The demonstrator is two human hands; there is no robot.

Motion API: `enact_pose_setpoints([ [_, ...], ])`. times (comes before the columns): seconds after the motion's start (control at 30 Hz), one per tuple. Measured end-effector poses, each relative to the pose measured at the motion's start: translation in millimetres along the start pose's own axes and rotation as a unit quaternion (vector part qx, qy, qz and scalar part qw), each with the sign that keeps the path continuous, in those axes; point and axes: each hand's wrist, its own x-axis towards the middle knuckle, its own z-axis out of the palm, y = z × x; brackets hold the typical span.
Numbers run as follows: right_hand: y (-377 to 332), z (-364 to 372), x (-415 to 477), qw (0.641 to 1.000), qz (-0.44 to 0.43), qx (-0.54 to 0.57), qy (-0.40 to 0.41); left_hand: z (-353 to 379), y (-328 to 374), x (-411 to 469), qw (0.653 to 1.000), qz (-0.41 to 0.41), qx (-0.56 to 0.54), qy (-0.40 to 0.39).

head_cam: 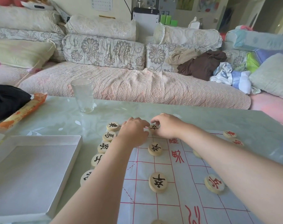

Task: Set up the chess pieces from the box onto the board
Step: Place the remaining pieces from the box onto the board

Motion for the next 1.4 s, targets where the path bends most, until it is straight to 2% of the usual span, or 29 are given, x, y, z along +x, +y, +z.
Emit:
enact_pose_setpoints([
  [0.1, 2.1, 1.5, 0.5, 1.000, 0.012, -0.020, 0.000, 3.7, 1.8, 0.4, 1.000, 0.001, 0.008, -0.015],
  [0.23, 8.7, 5.8, -2.8, 0.999, -0.008, 0.033, -0.008, 4.7, 2.6, 1.7, 0.998, 0.006, 0.034, -0.047],
  [0.33, 12.9, 9.2, -3.1, 0.999, -0.035, 0.025, 0.000, 3.6, 4.7, 2.6, 0.999, 0.007, 0.030, -0.029],
  [0.43, 11.9, 10.8, -3.2, 0.999, -0.026, 0.017, 0.014, 4.4, 4.4, 2.8, 1.000, 0.016, 0.011, -0.009],
  [0.8, 9.6, 14.2, -7.0, 0.999, -0.017, 0.045, 0.020, 7.0, -1.7, 3.0, 1.000, 0.007, 0.009, -0.025],
  [1.0, 6.2, -4.0, -37.4, 0.995, -0.014, 0.079, 0.053, -8.8, 5.2, -11.2, 0.998, 0.047, 0.024, 0.034],
  [1.07, 2.4, -7.8, -55.8, 0.995, -0.027, 0.086, 0.036, -16.3, 8.8, -20.7, 0.996, 0.072, 0.022, 0.049],
  [1.2, -8.9, 0.3, -88.5, 0.999, -0.020, 0.037, -0.014, -23.2, 11.5, -42.6, 0.997, 0.069, 0.003, -0.024],
  [1.4, -20.4, 6.7, -98.9, 0.999, 0.021, 0.027, -0.007, -33.9, 15.7, -58.6, 0.997, 0.046, -0.005, -0.065],
])
